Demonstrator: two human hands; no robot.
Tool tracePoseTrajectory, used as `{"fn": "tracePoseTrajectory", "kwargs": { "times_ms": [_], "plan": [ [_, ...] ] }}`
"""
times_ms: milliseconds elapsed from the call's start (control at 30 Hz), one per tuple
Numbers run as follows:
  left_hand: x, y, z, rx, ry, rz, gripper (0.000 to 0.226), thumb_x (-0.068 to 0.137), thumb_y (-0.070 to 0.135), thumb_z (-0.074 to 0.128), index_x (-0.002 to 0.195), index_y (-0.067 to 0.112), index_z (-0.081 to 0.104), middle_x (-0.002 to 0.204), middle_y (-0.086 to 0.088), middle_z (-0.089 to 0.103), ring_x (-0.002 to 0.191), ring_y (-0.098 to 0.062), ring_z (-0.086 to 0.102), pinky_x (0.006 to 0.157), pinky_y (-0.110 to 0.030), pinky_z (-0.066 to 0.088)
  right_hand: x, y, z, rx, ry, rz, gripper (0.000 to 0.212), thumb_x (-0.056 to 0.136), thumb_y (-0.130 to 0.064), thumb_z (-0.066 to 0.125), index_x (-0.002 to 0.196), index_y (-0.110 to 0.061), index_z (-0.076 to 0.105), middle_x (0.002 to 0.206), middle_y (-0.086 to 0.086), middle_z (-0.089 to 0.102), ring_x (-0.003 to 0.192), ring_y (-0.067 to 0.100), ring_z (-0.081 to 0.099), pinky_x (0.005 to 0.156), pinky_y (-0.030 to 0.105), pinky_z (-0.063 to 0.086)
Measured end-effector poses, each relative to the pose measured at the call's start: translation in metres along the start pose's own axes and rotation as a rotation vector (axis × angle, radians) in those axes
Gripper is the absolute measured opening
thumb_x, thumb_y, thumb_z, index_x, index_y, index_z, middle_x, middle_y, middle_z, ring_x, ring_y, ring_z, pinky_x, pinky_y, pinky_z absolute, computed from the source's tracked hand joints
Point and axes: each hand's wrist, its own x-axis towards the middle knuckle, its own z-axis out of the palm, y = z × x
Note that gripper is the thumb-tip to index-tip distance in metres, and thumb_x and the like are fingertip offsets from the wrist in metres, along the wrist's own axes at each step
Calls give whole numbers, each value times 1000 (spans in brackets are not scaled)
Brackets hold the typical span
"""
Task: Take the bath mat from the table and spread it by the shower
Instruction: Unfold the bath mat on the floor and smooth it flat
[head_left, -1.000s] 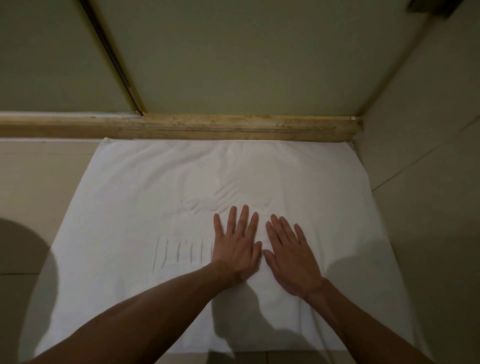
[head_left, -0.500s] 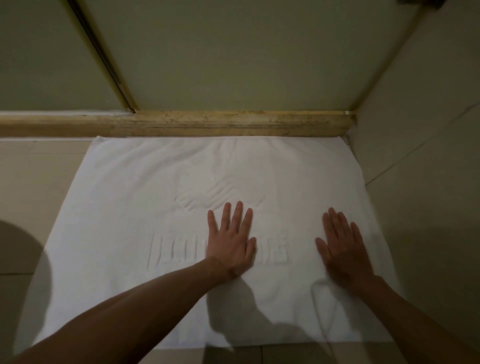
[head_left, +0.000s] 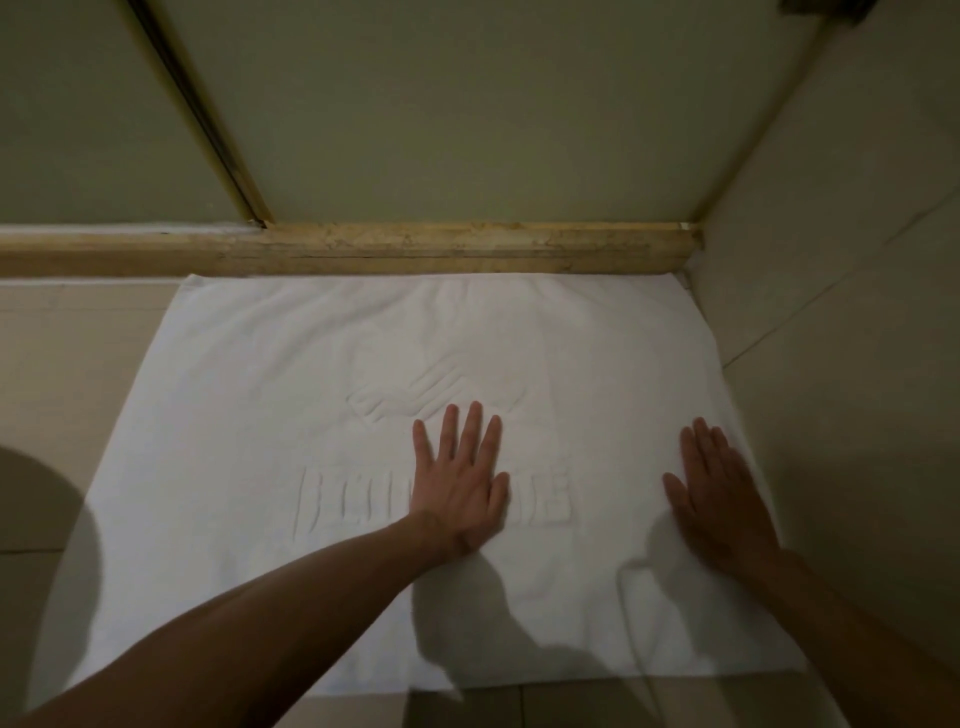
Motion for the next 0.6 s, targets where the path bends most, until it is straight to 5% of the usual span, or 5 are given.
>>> {"fn": "tracePoseTrajectory", "kwargs": {
  "times_ms": [133, 300, 400, 533, 600],
  "plan": [
    [-2, 2, -5, -31, -9, 5, 70, 94, 53, 8, 151, 20, -16, 158, -9, -24, 143, -32, -27, 111, -62, -12, -7, -21, -4, 89, -5, 3, 70, 89, -40, 28, 143, 4, 28, 153, 24, 17, 143, 37, 17, 117, 47, 12],
    [-23, 18, -9, -86, -16, 93, 69, 94, 54, 4, 149, 21, -22, 156, -8, -29, 140, -30, -33, 111, -59, -16, -46, -74, -2, 169, 114, -197, 71, 99, -46, 17, 132, 12, 44, 140, 31, 40, 129, 46, 38, 105, 58, 33],
    [-45, 34, 0, -88, -38, 129, 70, 93, 56, 1, 149, 22, -24, 155, -8, -32, 139, -29, -35, 111, -59, -16, -64, -101, 8, 135, 61, -277, 68, 98, -48, 16, 142, 2, 30, 150, 21, 24, 140, 37, 21, 117, 44, 15],
    [-66, 42, 14, 10, -85, 155, 70, 93, 57, -1, 148, 21, -25, 155, -9, -32, 138, -30, -37, 110, -59, -19, -77, -124, 25, -3, -50, -343, 62, 98, -43, 16, 147, -9, 1, 153, 11, -11, 144, 28, -10, 113, 31, -13],
    [-69, 40, 16, 67, -93, 164, 69, 94, 55, 2, 148, 20, -24, 155, -10, -32, 138, -31, -37, 109, -60, -20, -81, -130, 21, -56, -62, -350, 62, 96, -42, 13, 147, -7, 11, 155, 13, 2, 144, 31, 3, 112, 33, -8]
  ]
}}
